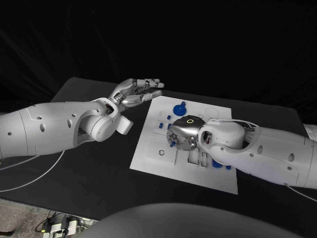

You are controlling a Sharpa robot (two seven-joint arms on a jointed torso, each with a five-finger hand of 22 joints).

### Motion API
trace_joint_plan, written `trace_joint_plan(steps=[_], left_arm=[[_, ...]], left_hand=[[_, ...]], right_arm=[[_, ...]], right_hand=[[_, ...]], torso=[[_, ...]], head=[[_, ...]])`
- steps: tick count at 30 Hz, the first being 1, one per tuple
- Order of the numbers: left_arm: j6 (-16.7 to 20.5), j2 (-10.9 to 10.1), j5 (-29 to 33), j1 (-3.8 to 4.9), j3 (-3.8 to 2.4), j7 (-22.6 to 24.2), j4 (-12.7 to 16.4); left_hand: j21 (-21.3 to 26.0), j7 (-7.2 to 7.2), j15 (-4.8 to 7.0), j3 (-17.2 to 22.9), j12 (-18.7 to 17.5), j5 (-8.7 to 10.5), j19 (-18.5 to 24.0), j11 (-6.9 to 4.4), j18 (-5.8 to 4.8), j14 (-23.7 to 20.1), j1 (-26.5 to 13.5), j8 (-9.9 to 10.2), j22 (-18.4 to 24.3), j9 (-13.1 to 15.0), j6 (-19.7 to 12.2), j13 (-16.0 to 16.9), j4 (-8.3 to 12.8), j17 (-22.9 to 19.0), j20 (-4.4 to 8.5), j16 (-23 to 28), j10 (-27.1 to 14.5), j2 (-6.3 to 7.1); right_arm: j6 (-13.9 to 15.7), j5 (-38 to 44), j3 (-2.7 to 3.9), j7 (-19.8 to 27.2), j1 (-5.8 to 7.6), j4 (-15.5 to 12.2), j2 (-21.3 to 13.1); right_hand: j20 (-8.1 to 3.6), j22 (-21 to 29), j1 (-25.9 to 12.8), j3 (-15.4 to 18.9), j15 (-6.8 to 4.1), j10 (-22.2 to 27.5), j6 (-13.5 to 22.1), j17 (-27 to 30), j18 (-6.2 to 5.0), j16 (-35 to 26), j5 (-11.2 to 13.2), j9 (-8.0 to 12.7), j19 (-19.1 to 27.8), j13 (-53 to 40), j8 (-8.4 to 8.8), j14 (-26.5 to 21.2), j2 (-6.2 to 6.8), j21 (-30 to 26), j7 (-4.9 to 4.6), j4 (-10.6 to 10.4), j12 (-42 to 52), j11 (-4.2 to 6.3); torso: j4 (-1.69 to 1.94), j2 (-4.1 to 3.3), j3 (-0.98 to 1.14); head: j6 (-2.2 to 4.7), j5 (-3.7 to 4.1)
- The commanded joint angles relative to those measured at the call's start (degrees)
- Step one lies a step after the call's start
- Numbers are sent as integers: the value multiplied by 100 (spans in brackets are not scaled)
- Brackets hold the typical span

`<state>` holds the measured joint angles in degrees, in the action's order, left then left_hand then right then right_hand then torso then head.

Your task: Assemble the parts on the task board

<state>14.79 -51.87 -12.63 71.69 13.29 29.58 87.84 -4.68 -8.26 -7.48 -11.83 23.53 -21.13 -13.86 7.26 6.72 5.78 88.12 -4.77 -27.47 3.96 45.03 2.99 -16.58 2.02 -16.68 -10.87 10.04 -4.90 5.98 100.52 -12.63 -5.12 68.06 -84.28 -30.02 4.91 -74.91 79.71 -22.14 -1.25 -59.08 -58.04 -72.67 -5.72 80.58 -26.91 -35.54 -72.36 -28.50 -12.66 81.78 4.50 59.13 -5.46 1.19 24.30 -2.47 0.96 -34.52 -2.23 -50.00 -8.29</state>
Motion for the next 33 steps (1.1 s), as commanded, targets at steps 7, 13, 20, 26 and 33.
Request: trace_joint_plan(steps=[7, 13, 20, 26, 33], left_arm=[[-100, 15, -25, 0, -5, 22, 13], [-112, 14, -32, -1, -5, 16, 8], [-132, 22, -36, -16, -5, 10, -6], [-133, 20, -37, -25, -5, 9, -12], [-130, 15, -37, -27, -5, 5, -15]], left_hand=[[-55, -39, -53, -14, 20, -33, -77, 15, 61, 7, 86, -35, -36, 2, -18, 0, 12, 9, -10, -56, -43, -19], [-65, -42, -59, -14, 28, -33, -97, 18, 59, 12, 99, -37, -55, 2, -16, 1, 13, 10, -10, -67, -39, -19], [-77, -45, -68, -13, 34, -34, -121, 22, 56, 20, 114, -40, -76, 2, -15, 2, 14, 11, -11, -81, -36, -22], [-86, -48, -74, -11, 36, -36, -138, 25, 54, 25, 125, -41, -90, 2, -15, 2, 15, 12, -12, -89, -36, -24], [-94, -49, -80, -11, 39, -38, -154, 27, 52, 31, 134, -42, -103, 2, -15, 2, 15, 13, -12, -100, -35, -26]], right_arm=[[-81, 81, -5, 1, -20, 16, 18], [-112, 74, -5, 8, -31, 29, 34], [-120, 70, -5, 10, -51, 47, 53], [-110, 71, -6, 2, -70, 73, 73], [-89, 70, -6, 10, -100, 99, 90]], right_hand=[[17, -653, 21, -1, 12, -26, -118, 8, -78, -39, -20, 0, 39, -5, -40, -5, 9, -33, -87, 33, 29, -6], [17, -654, 21, -2, 12, -24, -117, 4, -78, -37, -21, 1, 37, -5, -38, -2, 8, -29, -86, 34, 28, -7], [17, -652, 20, -3, 11, -24, -117, 9, -79, -40, -21, 2, 39, -5, -35, -5, 7, -33, -85, 35, 27, -6], [17, -642, -2, 4, 8, 71, -41, 49, -86, -69, 86, 42, 62, -15, 52, -25, -18, -69, -81, 38, -7, -18], [18, -638, -4, 8, 8, 94, -19, 68, -89, -80, 113, 54, 72, -23, 78, -33, -26, -85, -83, 42, -8, -21]], torso=[[2, 0, 0], [1, 0, -2], [1, -1, -2], [2, 3, -2], [2, 4, -2]], head=[[0, -2], [0, -10], [0, -16], [0, -24], [0, -36]])
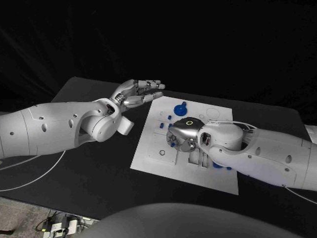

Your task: Assemble the parts on the task board

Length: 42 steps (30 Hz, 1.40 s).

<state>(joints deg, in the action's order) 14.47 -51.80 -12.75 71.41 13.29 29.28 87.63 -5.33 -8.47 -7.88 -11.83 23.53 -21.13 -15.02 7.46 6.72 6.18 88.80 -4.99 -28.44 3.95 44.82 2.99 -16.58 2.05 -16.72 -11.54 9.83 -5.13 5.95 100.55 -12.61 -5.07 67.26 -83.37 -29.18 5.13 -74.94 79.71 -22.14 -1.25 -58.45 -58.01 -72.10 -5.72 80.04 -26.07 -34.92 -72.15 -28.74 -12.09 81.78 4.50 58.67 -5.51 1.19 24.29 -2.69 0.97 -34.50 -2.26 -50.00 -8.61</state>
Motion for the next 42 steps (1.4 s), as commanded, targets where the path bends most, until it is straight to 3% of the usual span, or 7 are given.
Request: trace_joint_plan(steps=[1, 9, 18, 25, 30, 36, 42], left_arm=[[-99, 8, -25, 1, -5, 34, 4], [-106, 12, -25, -1, -5, 27, -3], [-94, 10, -25, -1, -5, 24, -7], [-79, -7, -25, -1, -5, 19, 1], [-61, -26, -25, -1, -5, 17, 16], [-48, -40, -25, -1, -5, 18, 24], [-30, -22, -19, -1, -5, 32, 5]], left_hand=[[-29, -28, -39, -11, 39, -38, -38, 6, 51, -10, 66, -20, -6, 3, 6, 2, 15, 10, -8, -34, -14, -3], [-51, -37, -51, -9, 72, -50, -79, 17, 42, 20, 95, -24, -32, 3, 8, 6, 16, 16, -9, -81, 1, -11], [-58, -40, -53, -10, 79, -51, -91, 21, 39, 27, 104, -25, -38, 3, 9, 6, 16, 17, -8, -91, 5, -10], [-60, -42, -53, -13, 80, -50, -93, 23, 37, 29, 109, -26, -35, 3, 8, 6, 17, 17, -8, -94, 5, -5], [-60, -42, -53, -13, 80, -50, -93, 23, 37, 29, 109, -26, -35, 3, 8, 6, 17, 17, -8, -94, 5, -5], [-62, -44, -53, -17, 81, -50, -97, 25, 35, 29, 112, -27, -35, 3, 8, 6, 17, 17, -8, -94, 5, 2], [-63, -44, -52, -19, 82, -50, -99, 26, 33, 27, 113, -27, -36, 4, 9, 6, 16, 16, -7, -92, 5, 4]], right_arm=[[-86, 67, -8, 3, -23, 9, 7], [-218, 74, -8, -76, -37, 18, 14], [-272, 97, -8, -174, -46, 11, -14], [-69, 156, -8, -197, -48, -68, -101], [371, 224, -4, -190, -29, -265, -346], [1111, 212, 27, -4, 197, -691, -877], [1474, -144, 57, 105, 667, -1239, -1694]], right_hand=[[-4, -632, -8, 13, 7, 51, -7, 17, -90, -30, 64, 1, 57, -4, 39, -36, -33, -49, -78, 42, -9, -3], [5, -549, -73, 27, 20, 602, 512, 239, -142, -174, 366, 249, 284, -59, 468, -197, -52, -387, -46, 30, -121, -119], [112, -438, -185, 77, 156, 1343, 1028, 514, -201, -346, 722, 511, 608, -157, 830, -448, 47, -867, 241, -4, -204, -287], [213, -377, -269, 285, 242, 2095, 1641, 624, -245, -382, 1126, 765, 737, -261, 848, -575, 162, -1154, 492, -49, -209, -365], [248, -347, -277, 474, 263, 2435, 1845, 668, -268, -380, 1229, 918, 781, -324, 833, -621, 181, -1332, 628, -91, -114, -384], [246, -436, -303, 630, 251, 2399, 1687, 459, -220, -209, 1288, 998, 532, -374, 760, -445, 163, -1069, 625, -210, 113, -374], [179, -594, -656, 918, 161, 2098, 1307, 47, -115, 75, 1264, 1125, 60, -284, 681, -102, 235, -502, 600, -633, 295, -278]], torso=[[0, 1, 0], [-1, 3, 0], [-1, -2, 2], [1, -2, 4], [5, -1, 2], [-4, -1, 4], [-19, 7, 1]], head=[[0, -4], [0, 8], [0, 10], [0, 0], [0, 25], [0, 80], [0, 203]])
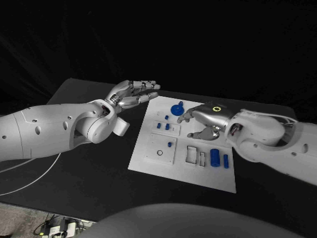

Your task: Assemble the parts on the task board

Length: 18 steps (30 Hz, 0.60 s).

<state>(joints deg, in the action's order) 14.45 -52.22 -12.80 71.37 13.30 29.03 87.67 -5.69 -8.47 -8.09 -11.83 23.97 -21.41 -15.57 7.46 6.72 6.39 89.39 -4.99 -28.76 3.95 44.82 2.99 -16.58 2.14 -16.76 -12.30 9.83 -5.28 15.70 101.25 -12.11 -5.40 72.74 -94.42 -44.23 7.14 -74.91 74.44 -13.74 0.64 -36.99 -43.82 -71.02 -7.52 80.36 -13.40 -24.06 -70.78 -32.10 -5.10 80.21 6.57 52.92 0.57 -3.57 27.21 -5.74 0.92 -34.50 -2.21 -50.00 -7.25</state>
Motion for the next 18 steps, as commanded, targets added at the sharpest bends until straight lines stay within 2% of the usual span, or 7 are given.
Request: trace_joint_plan(steps=[1, 4, 8, 9, 11, 15, 18], left_arm=[[-28, 29, -4, 2, -5, 59, -7], [-28, 55, 14, -6, -5, 62, -26], [16, 83, 14, -64, -5, 60, -38], [55, 88, 7, -82, -5, 67, -39], [117, 97, -4, -115, -5, 84, -38], [157, 96, -13, -147, -5, 94, -28], [227, 90, -21, -160, -6, 87, -16]], left_hand=[[-27, -45, -31, -19, 38, -22, -44, 26, 34, 6, 53, -27, -3, 4, 8, 6, 16, 7, -3, -16, 5, 18], [-26, -45, -31, -19, 38, -22, -42, 26, 34, 7, 53, -27, 1, 4, 8, 6, 15, 8, -3, -17, 4, 18], [-29, -45, -29, -20, 44, -22, -48, 26, 33, 8, 53, -28, -8, 4, 9, 6, 14, 8, -3, -21, 6, 18], [-35, -46, -32, -21, 62, -23, -62, 27, 32, 17, 54, -30, -26, 5, 11, 9, 13, 10, -3, -36, 15, 17], [-65, -52, -60, -35, 105, -28, -122, 34, 23, 46, 57, -44, -77, 8, 30, 14, 6, 16, -4, -83, 45, 23], [-97, -59, -73, -46, 159, -34, -182, 44, 12, 84, 64, -55, -119, 10, 43, 20, 4, 24, -4, -144, 83, 22], [-127, -63, -85, -56, 190, -35, -244, 50, 4, 111, 64, -62, -170, 11, 51, 22, 1, 28, -4, -182, 106, 23]], right_arm=[[451, -307, 9, 105, 193, -196, -321], [234, -489, 10, -11, 356, -291, -618], [-100, -617, 0, -133, 469, -196, -859], [-155, -638, -6, -138, 476, -146, -883], [-241, -651, -16, -157, 463, -49, -908], [-369, -624, -25, -189, 378, 96, -897], [-464, -605, -28, -200, 307, 229, -828]], right_hand=[[-30, -596, -178, 116, -24, -34, -142, -58, 63, 41, 14, 55, -81, 79, -12, 55, 42, 64, -17, -221, -20, 31], [-21, -586, -243, 190, 10, 47, -180, -37, 62, 30, -53, 115, -68, 177, 37, 42, 66, 1, -52, -383, -123, -26], [14, -574, -79, 137, 46, 48, -233, 10, 51, 7, -573, 187, -34, 288, 93, 1, 50, -92, -97, -398, -197, -66], [18, -577, -30, 118, 49, 31, -238, 13, 53, 7, -628, 200, -38, 301, 102, -2, 53, -91, -88, -372, -198, -73], [19, -582, 56, 86, 46, -11, -253, 17, 54, 7, -658, 216, -49, 315, 108, -6, 57, -79, -71, -324, -186, -62], [17, -587, 108, 70, 41, -70, -257, 20, 54, 7, -637, 234, -58, 323, 117, -9, 70, -71, -61, -292, -161, -54], [10, -593, 112, 68, 33, -205, -271, 13, 57, 14, -532, 256, -77, 318, 120, 0, 69, -54, -86, -296, -93, -44]], torso=[[-17, 11, -4], [-26, 23, -4], [-38, 36, 1], [-44, 40, 6], [-52, 46, 20], [-61, 46, 30], [-54, 39, 27]], head=[[0, 92], [0, 147], [0, 203], [0, 209], [0, 217], [0, 235], [0, 266]])
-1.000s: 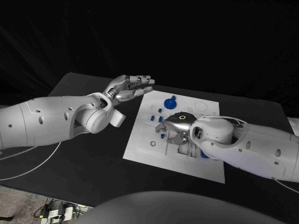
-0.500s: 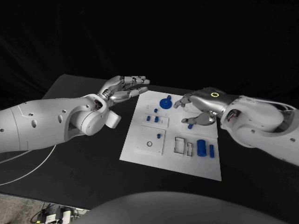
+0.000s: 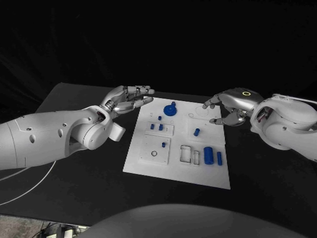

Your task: Assemble the parts on the task board

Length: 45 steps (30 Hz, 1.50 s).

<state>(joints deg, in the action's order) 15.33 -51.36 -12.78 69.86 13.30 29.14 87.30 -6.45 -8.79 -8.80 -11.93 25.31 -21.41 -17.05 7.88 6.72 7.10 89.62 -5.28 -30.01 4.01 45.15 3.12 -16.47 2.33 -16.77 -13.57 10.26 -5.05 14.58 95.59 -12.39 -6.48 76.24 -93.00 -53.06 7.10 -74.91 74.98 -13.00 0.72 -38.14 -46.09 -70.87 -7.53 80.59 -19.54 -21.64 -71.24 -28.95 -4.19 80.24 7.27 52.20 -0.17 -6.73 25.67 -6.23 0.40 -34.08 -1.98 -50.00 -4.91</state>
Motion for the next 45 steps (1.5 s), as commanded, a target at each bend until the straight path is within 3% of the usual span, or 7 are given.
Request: trace_joint_plan(steps=[1, 13, 22, 31, 39, 42, 45], left_arm=[[163, 3, -26, -12, -6, 76, 24], [173, -15, -33, -21, -6, 86, 49], [140, -42, -33, -22, -6, 77, 61], [68, -42, -33, -22, -6, 58, 52], [1, -26, -41, -23, -6, 159, 54], [5, -28, -46, -24, -6, 181, 61], [16, -35, -49, -24, -6, 188, 61]], left_hand=[[-68, -32, -22, -52, 70, -35, -129, 10, -1, 53, 39, -37, -72, 6, 22, 11, -10, 11, -4, -74, 75, 2], [-114, -37, -39, -65, 110, -36, -218, 17, -14, 102, 38, -44, -134, 6, 29, 13, -10, 19, -3, -145, 105, 0], [-118, -38, -38, -65, 111, -37, -225, 19, -15, 107, 40, -45, -134, 6, 29, 13, -10, 20, -3, -151, 106, -2], [-125, -41, -37, -65, 116, -40, -235, 23, -17, 113, 46, -47, -134, 6, 31, 13, -8, 20, -2, -160, 109, -5], [-174, -38, -73, -54, 172, -48, -316, 20, -33, 210, 117, -73, -126, 11, 62, 16, 0, 32, 2, -280, 149, -35], [-187, -37, -72, -57, 193, -49, -336, 20, -33, 236, 125, -80, -124, 12, 72, 18, -2, 35, 3, -309, 166, -37], [-187, -37, -72, -57, 193, -49, -336, 20, -33, 236, 125, -80, -124, 12, 72, 18, -2, 35, 3, -309, 166, -37]], right_arm=[[-380, -37, -1, -93, -65, 133, 84], [-401, -50, -2, 63, -379, 646, 531], [-440, -74, 0, 167, -598, 947, 843], [-437, -114, 1, 235, -679, 1073, 989], [-431, -138, 1, 259, -724, 1177, 1094], [-438, -142, 1, 280, -747, 1225, 1142], [-426, -149, 1, 303, -773, 1272, 1189]], right_hand=[[13, -594, 58, -7, 23, -113, -45, 1, 58, -9, 110, 20, -33, 3, 31, -3, -2, 17, -17, 19, 72, 6], [-21, -630, 30, 4, -20, -495, -356, -53, 81, 31, 272, -22, -148, 6, -88, 63, -1, 155, -255, -31, 215, 65], [-42, -630, 110, -39, -41, -573, -376, -38, 81, 23, 200, -64, -156, -8, -96, 62, -11, 151, -280, 12, 246, 87], [-57, -631, 173, -94, -54, -684, -409, -27, 83, 17, 136, -113, -161, -35, -113, 61, -26, 149, -288, 48, 299, 101], [-87, -642, 256, -237, -81, -810, -619, -27, 91, 17, -384, -388, -186, -46, -290, 73, -3, 183, -300, 126, 301, 128], [-106, -647, 322, -310, -101, -892, -723, -28, 92, 16, -625, -560, -192, -69, -417, 76, -7, 202, -304, 197, 330, 152], [-130, -663, 334, -339, -133, -1010, -801, -70, 102, 41, -689, -778, -230, -109, -596, 107, -25, 277, -321, 244, 391, 190]], torso=[[1, -1, 3], [6, 2, -5], [3, 2, -6], [1, 6, -7], [4, 4, -6], [2, 4, -6], [1, 3, -5]], head=[[0, 37], [0, 10], [0, -14], [0, -1], [0, 10], [0, -2], [0, -11]])
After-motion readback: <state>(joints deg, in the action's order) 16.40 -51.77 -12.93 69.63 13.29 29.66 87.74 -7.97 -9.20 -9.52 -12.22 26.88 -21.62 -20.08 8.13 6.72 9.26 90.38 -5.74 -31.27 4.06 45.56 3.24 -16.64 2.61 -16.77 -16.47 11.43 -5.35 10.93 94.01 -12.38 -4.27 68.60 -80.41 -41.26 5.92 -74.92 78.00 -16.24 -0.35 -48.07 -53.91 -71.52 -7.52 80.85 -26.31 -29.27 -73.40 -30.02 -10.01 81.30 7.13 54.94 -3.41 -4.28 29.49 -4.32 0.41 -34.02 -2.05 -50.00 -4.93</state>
